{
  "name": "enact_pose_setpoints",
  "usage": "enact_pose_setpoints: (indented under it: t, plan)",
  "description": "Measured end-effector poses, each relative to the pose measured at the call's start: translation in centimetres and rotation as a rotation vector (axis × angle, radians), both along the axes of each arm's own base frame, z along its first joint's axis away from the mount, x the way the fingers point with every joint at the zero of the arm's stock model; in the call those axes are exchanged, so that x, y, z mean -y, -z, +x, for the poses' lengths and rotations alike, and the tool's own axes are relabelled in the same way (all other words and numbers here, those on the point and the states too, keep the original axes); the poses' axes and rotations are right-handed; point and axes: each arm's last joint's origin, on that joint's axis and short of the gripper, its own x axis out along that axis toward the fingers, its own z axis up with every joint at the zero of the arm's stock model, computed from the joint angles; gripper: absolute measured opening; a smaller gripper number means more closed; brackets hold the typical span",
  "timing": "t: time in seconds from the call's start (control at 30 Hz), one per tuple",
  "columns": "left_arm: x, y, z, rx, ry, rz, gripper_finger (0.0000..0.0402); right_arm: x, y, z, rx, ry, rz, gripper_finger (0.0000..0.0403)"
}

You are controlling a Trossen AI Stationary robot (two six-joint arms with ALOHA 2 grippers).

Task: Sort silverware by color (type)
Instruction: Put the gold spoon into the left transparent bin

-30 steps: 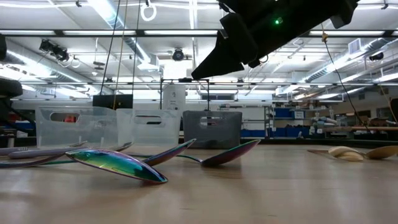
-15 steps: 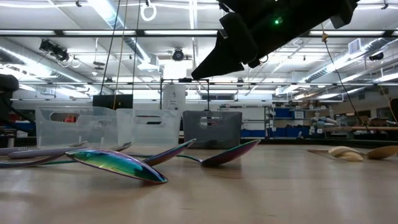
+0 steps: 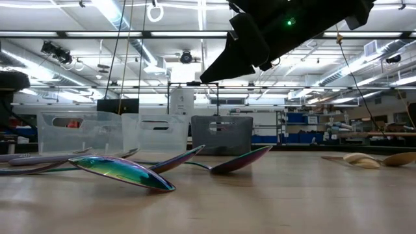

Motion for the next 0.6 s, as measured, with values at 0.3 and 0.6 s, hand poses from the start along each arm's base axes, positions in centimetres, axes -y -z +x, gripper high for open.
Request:
enact_pose_setpoints:
  t: [0.3, 0.6]
  plan:
    - [0.1, -1.2, 1.1, 0.005, -0.034, -0.016, 0.0017, 0.0, 0.0, 0.0, 0.000, 0.000, 0.000, 0.0152]
    - [-0.5, -3.9, 2.0, 0.031, -0.072, 0.000, 0.0018, 0.0, 0.0, 0.0, -0.001, -0.006, 0.003, 0.0152]
